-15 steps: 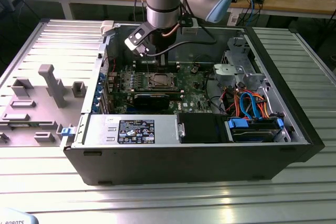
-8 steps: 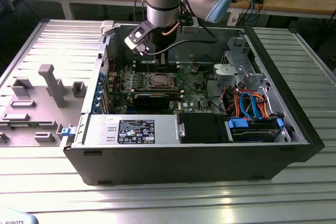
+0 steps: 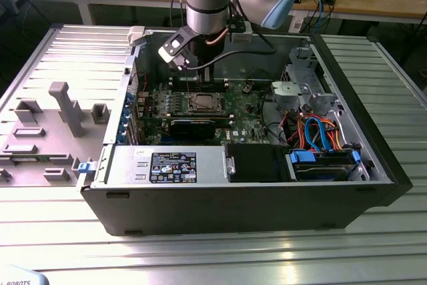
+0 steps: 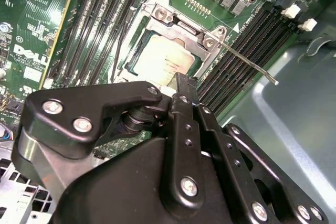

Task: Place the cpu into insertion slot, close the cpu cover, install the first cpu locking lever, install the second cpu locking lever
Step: 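Install the first cpu locking lever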

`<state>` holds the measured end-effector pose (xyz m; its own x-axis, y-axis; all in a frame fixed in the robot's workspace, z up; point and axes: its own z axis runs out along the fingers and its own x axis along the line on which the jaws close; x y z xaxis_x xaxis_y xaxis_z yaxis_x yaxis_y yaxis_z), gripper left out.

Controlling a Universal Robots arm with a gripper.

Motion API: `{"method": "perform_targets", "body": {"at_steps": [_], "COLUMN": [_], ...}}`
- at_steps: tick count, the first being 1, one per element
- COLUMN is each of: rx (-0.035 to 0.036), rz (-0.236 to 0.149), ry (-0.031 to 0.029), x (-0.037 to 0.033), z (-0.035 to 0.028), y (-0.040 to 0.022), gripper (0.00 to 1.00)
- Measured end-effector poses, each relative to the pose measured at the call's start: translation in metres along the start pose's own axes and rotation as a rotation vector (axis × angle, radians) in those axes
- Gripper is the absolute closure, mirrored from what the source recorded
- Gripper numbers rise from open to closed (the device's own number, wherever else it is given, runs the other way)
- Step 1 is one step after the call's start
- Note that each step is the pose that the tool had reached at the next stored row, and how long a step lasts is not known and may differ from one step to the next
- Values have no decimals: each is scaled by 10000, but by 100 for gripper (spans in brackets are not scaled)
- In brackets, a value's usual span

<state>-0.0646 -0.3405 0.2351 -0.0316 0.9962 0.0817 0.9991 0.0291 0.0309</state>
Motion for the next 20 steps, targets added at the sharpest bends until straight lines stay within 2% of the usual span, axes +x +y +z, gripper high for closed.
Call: {"method": "perform_targets", "body": {"at_steps": [10, 14, 15, 19, 20], "rx": [-2, -1, 3, 66, 73], "rz": [0, -10, -68, -823, -917], "ry": [3, 5, 7, 30, 32], "x": [7, 7, 7, 7, 8], "z": [-79, -80, -81, -82, -99], "y": [3, 3, 3, 3, 3], "gripper": [89, 89, 89, 89, 89]}}
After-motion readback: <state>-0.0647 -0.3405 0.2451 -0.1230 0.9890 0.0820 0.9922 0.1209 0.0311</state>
